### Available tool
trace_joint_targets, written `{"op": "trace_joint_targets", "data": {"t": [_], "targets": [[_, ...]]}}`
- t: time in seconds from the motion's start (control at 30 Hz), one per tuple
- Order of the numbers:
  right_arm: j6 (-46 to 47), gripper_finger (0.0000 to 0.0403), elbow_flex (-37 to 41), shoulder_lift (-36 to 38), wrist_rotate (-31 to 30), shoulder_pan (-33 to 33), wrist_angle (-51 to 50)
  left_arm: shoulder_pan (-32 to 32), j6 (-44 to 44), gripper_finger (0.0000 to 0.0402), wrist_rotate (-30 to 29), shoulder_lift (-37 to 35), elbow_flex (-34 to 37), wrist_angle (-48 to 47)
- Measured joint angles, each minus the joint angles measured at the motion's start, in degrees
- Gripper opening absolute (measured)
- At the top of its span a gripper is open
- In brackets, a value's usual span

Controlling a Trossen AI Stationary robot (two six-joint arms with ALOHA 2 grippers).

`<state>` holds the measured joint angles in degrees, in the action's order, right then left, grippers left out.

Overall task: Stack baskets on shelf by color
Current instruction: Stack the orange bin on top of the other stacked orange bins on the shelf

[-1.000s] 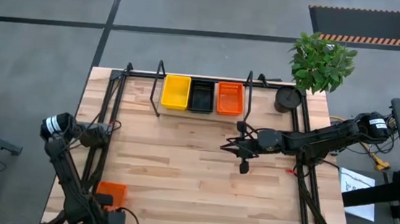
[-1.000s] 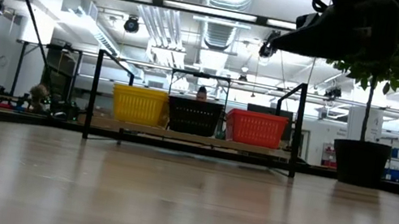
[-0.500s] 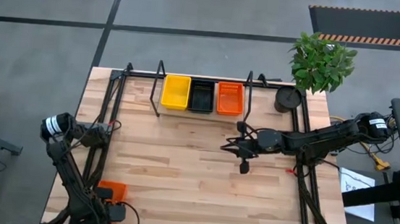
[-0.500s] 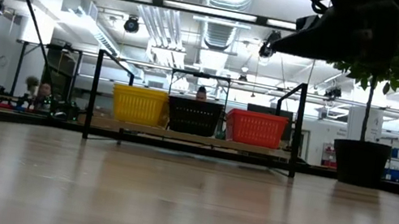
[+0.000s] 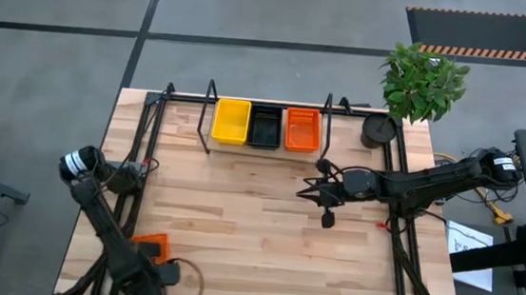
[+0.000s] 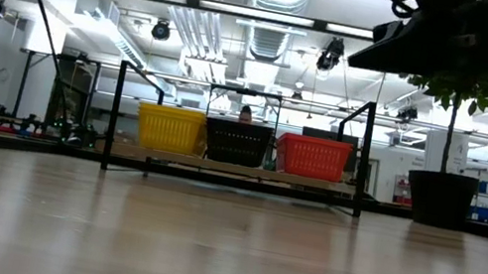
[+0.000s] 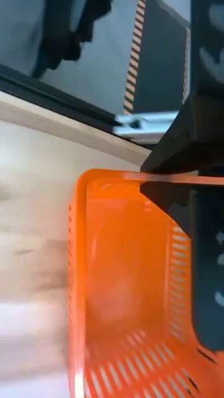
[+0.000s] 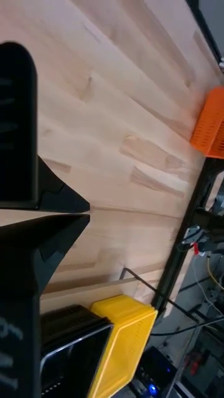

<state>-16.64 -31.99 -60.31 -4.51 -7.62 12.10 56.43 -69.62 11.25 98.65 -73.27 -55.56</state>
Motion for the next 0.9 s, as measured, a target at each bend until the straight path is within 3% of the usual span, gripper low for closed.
{"op": "trace_joint_targets", "data": {"t": [0.23,0.47,0.73,0.9], "targets": [[3.6,0.0009,0.0,6.1,0.0,0.0,-9.0,-13.9,11.1,0.0001,-0.4,-0.1,-10.9,-11.1],[7.1,0.0009,0.5,11.3,0.0,0.0,-17.2,-23.2,25.0,0.0000,-6.0,-0.1,-22.6,-17.8],[9.6,0.0009,2.8,18.0,0.0,0.0,-21.0,-28.9,39.9,0.0000,-24.2,-0.2,-33.3,-21.0],[9.9,0.0009,4.5,22.5,0.0,0.0,-21.6,-33.0,52.6,0.0000,-34.3,-0.2,-34.0,-17.6]]}}
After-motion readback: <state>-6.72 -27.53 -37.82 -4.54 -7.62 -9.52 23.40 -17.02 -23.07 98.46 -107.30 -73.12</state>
